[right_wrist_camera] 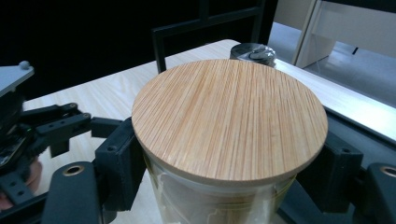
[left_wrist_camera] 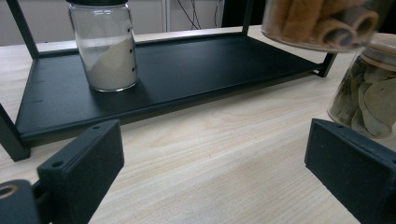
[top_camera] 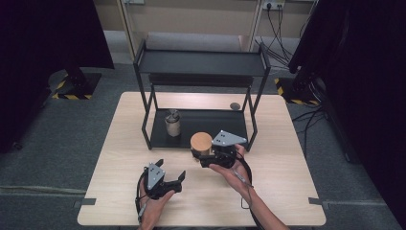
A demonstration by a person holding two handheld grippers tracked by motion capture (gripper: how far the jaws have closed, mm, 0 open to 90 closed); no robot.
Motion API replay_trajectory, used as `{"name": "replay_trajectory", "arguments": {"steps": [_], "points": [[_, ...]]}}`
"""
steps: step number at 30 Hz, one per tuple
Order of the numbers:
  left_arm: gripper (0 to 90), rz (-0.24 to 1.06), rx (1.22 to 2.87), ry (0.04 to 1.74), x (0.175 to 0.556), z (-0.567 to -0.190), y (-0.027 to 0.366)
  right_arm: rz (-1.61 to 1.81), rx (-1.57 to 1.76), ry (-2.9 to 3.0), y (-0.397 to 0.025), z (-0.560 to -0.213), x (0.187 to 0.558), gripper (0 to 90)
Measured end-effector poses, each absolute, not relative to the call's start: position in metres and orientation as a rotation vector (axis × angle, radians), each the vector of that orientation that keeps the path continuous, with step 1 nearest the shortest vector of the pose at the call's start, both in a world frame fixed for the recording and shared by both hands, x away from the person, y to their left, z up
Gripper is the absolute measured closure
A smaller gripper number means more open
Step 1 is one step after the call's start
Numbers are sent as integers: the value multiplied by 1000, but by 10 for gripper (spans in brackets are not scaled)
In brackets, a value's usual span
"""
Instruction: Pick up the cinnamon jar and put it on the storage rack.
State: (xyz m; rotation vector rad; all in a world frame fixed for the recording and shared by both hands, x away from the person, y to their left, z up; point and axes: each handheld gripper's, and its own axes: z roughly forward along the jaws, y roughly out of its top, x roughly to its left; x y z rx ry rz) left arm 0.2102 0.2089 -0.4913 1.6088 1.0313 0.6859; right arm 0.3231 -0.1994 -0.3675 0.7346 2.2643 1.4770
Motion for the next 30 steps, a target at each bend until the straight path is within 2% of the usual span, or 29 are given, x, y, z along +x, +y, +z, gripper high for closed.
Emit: {"name": "replay_trajectory", "arguments": {"steps": [30], "points": [[42,686,1610,1028,210,-491,209,1410,870,2224,-170,-367,356,259]]}}
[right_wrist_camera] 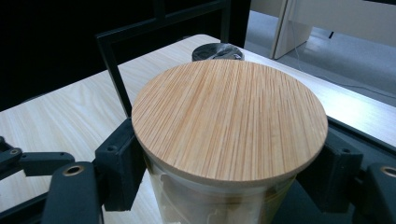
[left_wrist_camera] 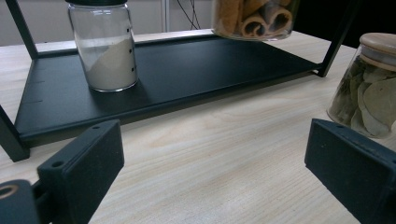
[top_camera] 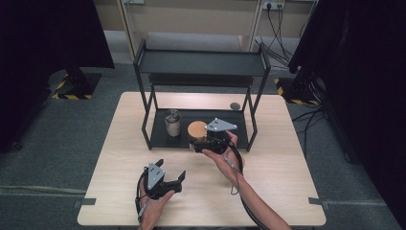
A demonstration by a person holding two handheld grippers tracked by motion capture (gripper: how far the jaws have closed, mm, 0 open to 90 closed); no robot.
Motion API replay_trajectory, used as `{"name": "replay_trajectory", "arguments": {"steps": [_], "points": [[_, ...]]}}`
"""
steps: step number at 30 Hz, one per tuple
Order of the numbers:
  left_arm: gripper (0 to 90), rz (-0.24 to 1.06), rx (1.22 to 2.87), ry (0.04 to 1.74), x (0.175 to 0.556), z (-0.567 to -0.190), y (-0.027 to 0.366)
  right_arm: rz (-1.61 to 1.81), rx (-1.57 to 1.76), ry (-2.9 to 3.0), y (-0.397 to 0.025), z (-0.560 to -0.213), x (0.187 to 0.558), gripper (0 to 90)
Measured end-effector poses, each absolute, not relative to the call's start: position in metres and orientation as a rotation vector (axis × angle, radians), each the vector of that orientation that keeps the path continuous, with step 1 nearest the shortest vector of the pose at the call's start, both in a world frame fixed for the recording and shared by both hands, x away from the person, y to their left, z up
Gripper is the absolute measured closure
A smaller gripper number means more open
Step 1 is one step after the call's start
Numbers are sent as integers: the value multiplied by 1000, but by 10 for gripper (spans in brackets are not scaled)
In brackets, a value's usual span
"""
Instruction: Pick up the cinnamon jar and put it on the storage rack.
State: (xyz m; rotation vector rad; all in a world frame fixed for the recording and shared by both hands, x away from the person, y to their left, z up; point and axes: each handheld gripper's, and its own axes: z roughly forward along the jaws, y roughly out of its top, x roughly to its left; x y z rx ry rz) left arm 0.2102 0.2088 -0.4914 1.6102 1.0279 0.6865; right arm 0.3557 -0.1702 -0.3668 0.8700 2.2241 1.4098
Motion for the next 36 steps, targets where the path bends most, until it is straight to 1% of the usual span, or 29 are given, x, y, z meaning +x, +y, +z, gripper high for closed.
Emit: {"name": "replay_trajectory", "arguments": {"steps": [10,36], "points": [[42,687,1612,1026,210,-491,209,1379,911,2216,-157,-366,366,258],[43,688,1612,1023,210,-492,209,1267,1082,2140,-122,-389,399,259]]}}
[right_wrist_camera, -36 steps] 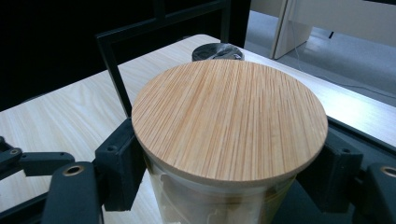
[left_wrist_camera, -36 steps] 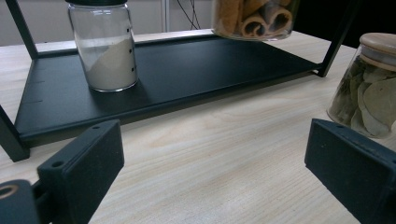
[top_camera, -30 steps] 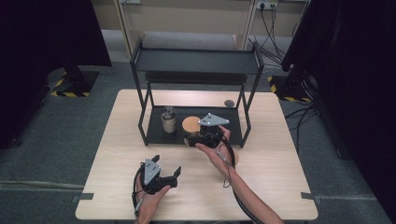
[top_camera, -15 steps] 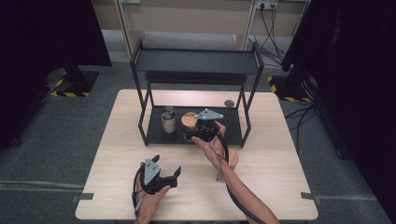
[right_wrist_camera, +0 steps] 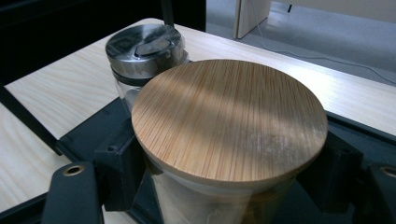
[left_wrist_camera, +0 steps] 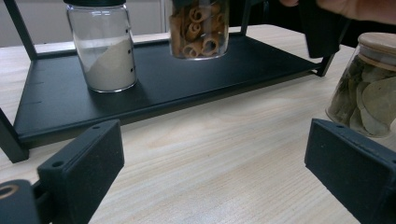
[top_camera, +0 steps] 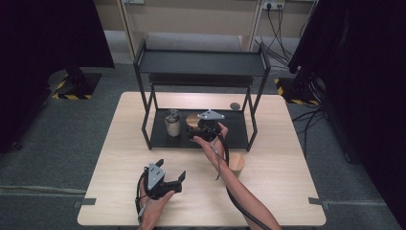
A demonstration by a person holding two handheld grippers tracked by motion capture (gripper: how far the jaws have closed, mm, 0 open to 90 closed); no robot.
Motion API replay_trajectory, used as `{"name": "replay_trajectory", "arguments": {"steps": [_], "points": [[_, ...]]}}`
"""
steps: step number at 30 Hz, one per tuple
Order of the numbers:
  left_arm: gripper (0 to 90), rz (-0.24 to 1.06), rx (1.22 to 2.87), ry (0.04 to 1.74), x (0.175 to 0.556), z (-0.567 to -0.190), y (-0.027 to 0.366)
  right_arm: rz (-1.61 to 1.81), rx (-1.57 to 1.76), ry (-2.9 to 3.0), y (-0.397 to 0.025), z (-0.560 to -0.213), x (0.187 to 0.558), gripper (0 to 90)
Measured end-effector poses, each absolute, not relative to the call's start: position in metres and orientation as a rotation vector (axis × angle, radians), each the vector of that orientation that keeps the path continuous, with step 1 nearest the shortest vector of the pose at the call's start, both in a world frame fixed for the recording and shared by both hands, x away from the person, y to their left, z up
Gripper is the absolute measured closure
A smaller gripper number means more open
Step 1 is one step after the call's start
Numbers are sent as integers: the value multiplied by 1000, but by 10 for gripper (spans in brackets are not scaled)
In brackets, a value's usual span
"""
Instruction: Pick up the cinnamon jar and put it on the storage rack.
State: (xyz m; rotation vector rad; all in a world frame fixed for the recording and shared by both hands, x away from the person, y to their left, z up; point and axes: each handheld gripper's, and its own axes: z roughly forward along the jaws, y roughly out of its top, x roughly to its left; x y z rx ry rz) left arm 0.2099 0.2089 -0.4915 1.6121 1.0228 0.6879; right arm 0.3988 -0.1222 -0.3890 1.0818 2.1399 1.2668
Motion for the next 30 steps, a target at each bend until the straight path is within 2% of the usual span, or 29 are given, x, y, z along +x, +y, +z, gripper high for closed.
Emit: {"name": "replay_trajectory", "arguments": {"steps": [30], "points": [[43,690,1614,1020,209,-492,208,1229,1149,2083,-104,-414,418,259]]}}
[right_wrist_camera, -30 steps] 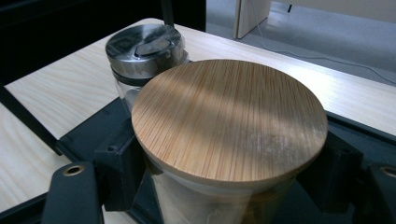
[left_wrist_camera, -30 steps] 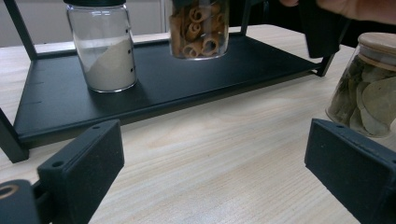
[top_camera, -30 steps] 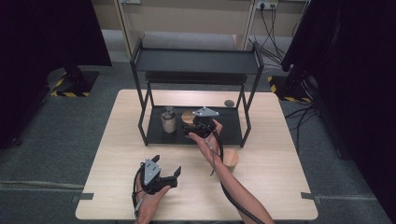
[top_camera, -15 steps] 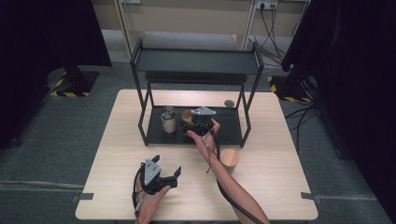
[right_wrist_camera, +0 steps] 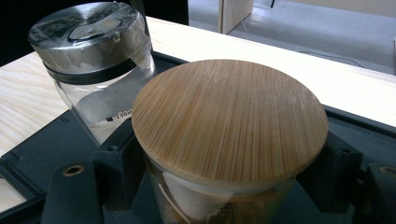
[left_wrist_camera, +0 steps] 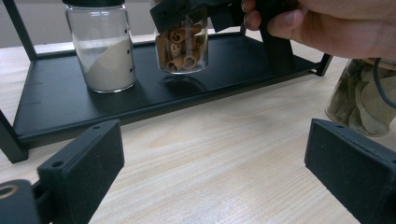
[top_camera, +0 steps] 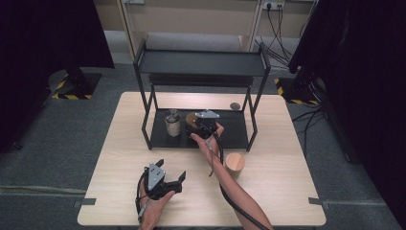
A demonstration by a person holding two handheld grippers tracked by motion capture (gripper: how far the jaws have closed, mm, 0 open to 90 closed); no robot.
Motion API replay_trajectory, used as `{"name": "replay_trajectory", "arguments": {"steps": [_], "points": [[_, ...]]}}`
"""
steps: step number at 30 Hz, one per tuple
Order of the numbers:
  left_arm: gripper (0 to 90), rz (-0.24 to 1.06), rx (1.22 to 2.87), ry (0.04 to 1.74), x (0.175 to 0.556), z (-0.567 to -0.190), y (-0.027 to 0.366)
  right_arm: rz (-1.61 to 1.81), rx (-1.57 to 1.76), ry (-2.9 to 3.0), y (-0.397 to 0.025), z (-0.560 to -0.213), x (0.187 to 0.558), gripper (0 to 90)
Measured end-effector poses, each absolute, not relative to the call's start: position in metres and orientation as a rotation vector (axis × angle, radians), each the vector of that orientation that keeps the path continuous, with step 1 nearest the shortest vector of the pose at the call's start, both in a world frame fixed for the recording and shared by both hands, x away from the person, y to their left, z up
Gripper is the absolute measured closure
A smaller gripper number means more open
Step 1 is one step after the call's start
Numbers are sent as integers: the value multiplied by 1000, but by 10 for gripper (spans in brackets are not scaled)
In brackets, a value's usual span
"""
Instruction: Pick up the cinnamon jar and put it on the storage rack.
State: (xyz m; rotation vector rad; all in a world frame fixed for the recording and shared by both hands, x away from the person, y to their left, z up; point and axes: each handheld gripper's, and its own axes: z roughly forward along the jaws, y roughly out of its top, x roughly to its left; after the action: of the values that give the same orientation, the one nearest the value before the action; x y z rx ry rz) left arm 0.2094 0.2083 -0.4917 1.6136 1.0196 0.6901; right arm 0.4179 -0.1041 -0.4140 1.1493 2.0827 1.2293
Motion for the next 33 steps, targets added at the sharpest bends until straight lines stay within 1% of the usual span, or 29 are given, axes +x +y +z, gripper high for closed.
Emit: {"name": "replay_trajectory", "arguments": {"steps": [28,30,33], "points": [[44,690,1617,1016,209,-492,208,1204,1155,2073,-98,-424,421,257],[44,691,1617,1016,209,-492,208,1196,1160,2074,-97,-424,421,242],[44,690,1616,1015,209,-492,208,1212,1182,2065,-97,-422,421,193]]}}
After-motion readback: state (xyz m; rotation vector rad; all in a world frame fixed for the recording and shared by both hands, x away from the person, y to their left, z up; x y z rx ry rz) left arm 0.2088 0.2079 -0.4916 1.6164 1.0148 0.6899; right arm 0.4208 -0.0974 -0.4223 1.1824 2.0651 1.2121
